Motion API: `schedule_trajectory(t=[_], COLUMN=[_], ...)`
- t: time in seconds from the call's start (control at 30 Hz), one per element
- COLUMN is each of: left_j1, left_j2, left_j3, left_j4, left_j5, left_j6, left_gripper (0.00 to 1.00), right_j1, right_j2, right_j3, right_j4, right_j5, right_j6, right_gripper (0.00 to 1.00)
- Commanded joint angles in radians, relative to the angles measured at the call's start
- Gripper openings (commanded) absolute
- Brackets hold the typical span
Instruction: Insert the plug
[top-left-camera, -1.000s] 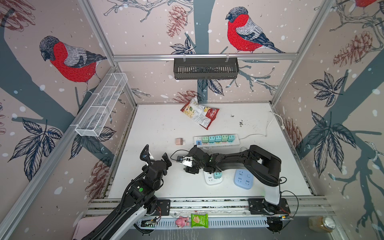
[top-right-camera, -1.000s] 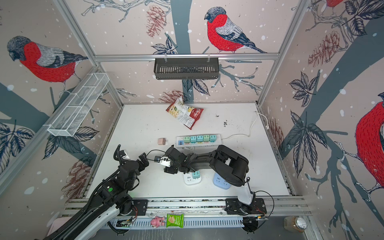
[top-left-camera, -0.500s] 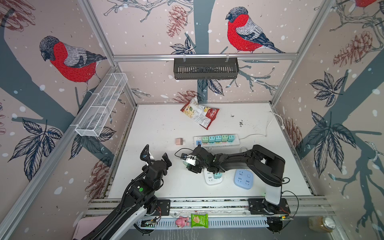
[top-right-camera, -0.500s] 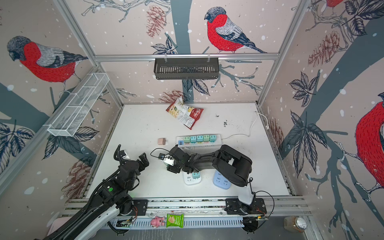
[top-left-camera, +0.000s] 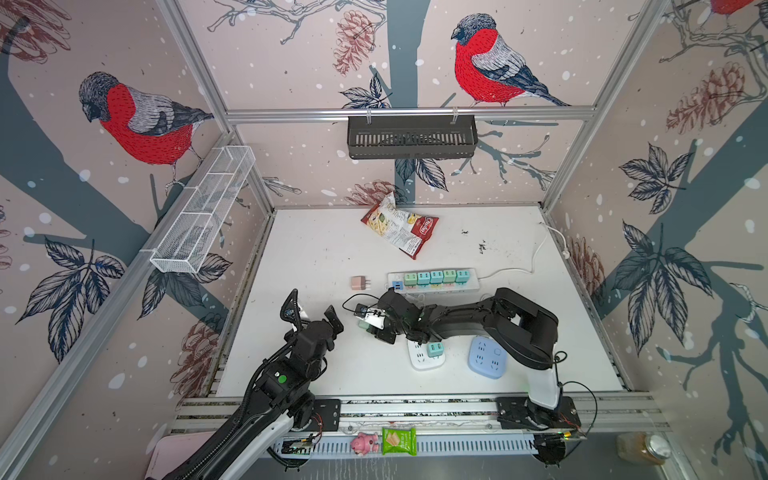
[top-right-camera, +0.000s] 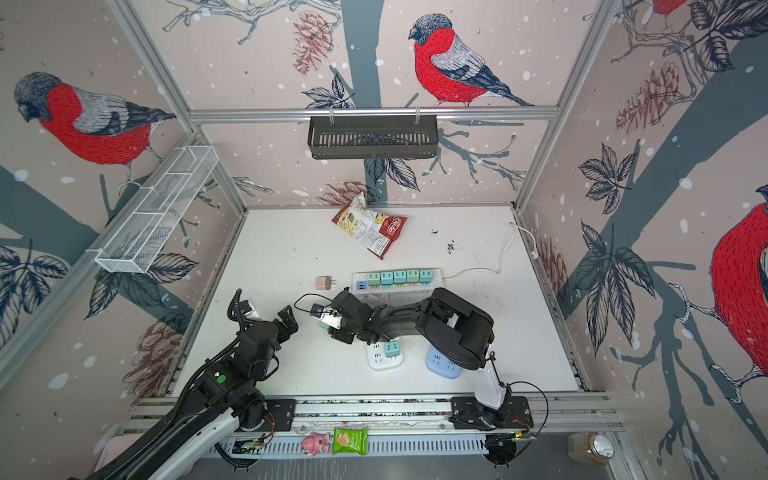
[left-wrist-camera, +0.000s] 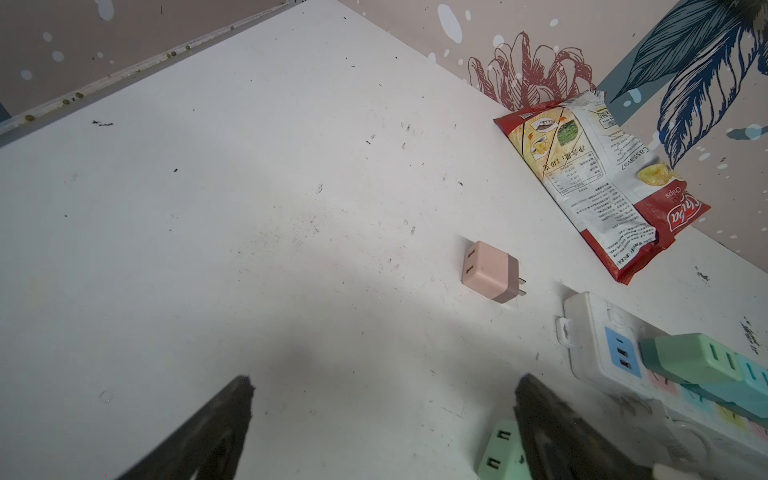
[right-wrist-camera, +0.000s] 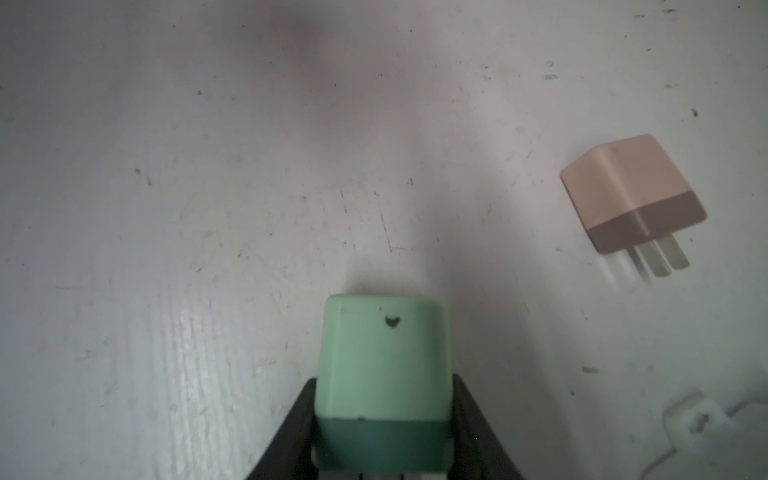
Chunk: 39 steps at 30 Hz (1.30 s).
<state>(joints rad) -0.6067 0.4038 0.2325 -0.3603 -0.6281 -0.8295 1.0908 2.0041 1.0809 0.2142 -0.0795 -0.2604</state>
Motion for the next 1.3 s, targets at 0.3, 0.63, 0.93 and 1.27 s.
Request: schedule_trajectory(t=[0.3,0.63,0.93,1.27], left_j1=[0.002,-0.001,-0.065,-0.151], left_j2=[-0.005,-0.025,0.175,0.32], left_j3=[-0.006,-0.018,0.003,0.072], left_j4=[0.134,0.36,0.542,0.572], left_j5=[0.223,0.79,0.922,0.902], left_j6=[0.143,0.235,0.215,0.225], left_gripper=[0.98,0.89,0.84,0.73], right_j1=[0.002,0.004,0.05,0.095], right_j2=[-0.161,-0.4,-0.537,-0.671], right_j3=[-0.154,-0.37,-0.501,-0.613], right_j4=[-0.047,0.212,0.341,0.429], right_j5=[0.053,0.144,0.177,0.166], right_j6=[-0.008,-0.005,-0.043,-0.079], right_gripper=[0.32,0.27,0.26,0.26])
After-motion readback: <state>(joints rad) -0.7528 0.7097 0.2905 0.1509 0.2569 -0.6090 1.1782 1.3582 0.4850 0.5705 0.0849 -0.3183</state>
